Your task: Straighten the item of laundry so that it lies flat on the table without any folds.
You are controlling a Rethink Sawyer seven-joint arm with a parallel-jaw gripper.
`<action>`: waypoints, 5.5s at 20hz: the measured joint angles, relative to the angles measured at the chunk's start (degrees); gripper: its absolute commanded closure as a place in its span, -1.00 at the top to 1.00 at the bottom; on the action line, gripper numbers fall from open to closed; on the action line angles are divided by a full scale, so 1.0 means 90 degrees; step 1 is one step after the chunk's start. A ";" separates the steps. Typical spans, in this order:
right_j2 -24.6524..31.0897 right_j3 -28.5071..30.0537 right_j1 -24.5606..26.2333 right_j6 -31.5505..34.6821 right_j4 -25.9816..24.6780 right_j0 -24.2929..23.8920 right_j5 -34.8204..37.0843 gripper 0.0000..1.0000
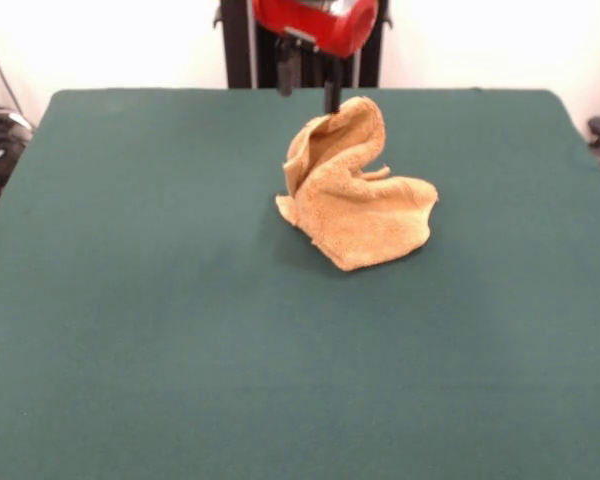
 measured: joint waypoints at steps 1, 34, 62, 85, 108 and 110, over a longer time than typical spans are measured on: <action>0.0000 0.0017 0.0090 0.0000 0.0000 -0.0020 -0.0141 1.00; -0.0172 0.0715 0.0383 0.0824 0.1187 0.1312 -0.1207 1.00; -0.0175 0.1173 0.0667 0.1097 0.1652 0.1209 -0.1586 1.00; -0.0444 0.1110 0.1194 0.1362 0.2111 0.1966 -0.1881 -1.00; -0.1305 0.1223 0.0646 0.4684 0.2600 0.3896 -0.0418 -1.00; -0.1306 0.1223 0.0646 0.4766 0.2602 0.3911 -0.0412 -1.00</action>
